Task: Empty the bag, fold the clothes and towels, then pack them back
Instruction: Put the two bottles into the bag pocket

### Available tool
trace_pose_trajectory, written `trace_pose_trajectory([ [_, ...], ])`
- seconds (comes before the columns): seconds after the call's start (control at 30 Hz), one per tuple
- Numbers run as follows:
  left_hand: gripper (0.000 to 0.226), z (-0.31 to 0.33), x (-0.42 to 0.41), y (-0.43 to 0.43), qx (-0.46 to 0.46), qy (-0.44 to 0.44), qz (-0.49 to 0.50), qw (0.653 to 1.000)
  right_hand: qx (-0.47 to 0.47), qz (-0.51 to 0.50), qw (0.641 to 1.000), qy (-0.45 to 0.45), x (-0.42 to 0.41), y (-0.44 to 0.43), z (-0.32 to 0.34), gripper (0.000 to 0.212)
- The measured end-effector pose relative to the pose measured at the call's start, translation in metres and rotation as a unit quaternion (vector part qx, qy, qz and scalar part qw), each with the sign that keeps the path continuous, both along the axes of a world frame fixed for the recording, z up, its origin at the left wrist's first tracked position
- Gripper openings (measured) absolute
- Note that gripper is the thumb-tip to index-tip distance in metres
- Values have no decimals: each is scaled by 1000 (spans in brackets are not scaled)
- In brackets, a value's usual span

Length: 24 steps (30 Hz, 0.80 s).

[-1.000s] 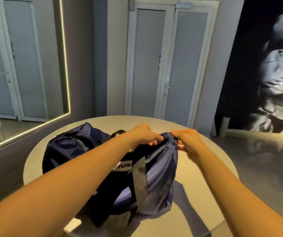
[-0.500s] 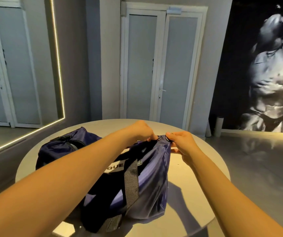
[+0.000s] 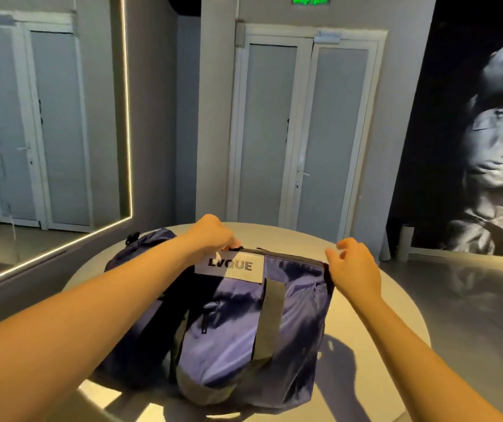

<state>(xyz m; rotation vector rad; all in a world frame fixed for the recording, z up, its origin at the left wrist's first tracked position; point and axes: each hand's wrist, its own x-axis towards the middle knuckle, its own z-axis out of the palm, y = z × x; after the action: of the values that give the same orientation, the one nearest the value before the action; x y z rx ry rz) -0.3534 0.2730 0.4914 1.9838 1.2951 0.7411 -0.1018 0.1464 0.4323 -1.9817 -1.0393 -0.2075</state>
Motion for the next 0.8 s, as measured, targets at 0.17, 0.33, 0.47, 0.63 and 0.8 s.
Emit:
trace_pose_trajectory([
  [0.17, 25, -1, 9, -5, 61, -15, -11, 998, -76, 191, 946, -249, -70, 15, 31, 54],
  [0.33, 27, -1, -3, -9, 67, -24, -11, 997, -139, 192, 943, -232, -91, 31, 32, 23],
  [0.47, 26, 8, -27, -1, 112, 27, 33, 993, -146, 178, 926, -301, -88, 31, 38, 12],
  [0.63, 22, 17, -80, 13, 192, 98, 116, 969, -150, 142, 938, -279, -69, 30, 28, 11],
  [0.8, 21, 13, -109, 28, 212, 112, 149, 959, -141, 113, 953, -244, -60, 32, 29, 14],
])
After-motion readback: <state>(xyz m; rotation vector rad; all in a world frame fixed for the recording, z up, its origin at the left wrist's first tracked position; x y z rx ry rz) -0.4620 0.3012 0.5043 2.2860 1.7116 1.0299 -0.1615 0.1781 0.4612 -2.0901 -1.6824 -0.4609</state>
